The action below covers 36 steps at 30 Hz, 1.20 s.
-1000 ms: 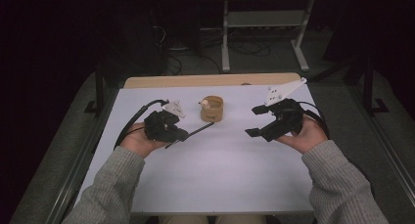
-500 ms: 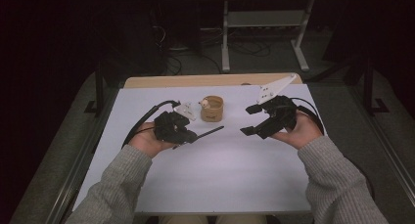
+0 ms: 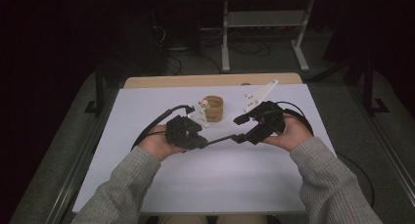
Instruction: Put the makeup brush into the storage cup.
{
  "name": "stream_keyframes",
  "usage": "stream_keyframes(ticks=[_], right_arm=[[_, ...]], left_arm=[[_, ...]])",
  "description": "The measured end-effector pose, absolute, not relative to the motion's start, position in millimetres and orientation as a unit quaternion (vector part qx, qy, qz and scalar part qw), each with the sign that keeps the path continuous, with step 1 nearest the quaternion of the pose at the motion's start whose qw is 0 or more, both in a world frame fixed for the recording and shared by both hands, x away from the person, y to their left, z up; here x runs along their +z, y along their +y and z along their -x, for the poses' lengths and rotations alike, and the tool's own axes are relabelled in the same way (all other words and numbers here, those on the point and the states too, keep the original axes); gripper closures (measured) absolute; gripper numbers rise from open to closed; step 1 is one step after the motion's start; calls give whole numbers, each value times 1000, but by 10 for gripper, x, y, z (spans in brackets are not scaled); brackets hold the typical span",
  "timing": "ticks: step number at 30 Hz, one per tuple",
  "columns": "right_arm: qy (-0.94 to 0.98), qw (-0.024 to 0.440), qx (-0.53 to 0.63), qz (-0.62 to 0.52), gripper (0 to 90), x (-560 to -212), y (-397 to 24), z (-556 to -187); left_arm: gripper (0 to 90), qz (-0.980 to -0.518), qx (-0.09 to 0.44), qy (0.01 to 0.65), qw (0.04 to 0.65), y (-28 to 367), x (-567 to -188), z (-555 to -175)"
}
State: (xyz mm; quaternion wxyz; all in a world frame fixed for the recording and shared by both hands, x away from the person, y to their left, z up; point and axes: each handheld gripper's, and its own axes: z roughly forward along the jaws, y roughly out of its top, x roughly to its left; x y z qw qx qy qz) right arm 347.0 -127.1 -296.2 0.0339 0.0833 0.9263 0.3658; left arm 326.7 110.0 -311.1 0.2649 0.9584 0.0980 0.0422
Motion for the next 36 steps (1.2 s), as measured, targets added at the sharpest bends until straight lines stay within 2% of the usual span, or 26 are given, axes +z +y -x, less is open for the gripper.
stream_keyframes(ticks=[16, 23, 31, 36], right_arm=[[939, -5, 340, -48, 505, -3070, -1151, -3421], [945, -25, 325, -31, 579, -3146, -1104, -3397], [949, -39, 311, -12, 706, -3195, -1099, -3367], [951, -42, 306, -9, 744, -3207, -1092, -3363]], left_arm=[[841, -960, 33, 53, 272, 969, -3120, -3170], [841, -960, 27, 42, 276, 922, -3126, -3147], [841, -959, 23, 33, 280, 900, -3121, -3125], [841, -960, 22, 26, 278, 879, -3117, -3108]])
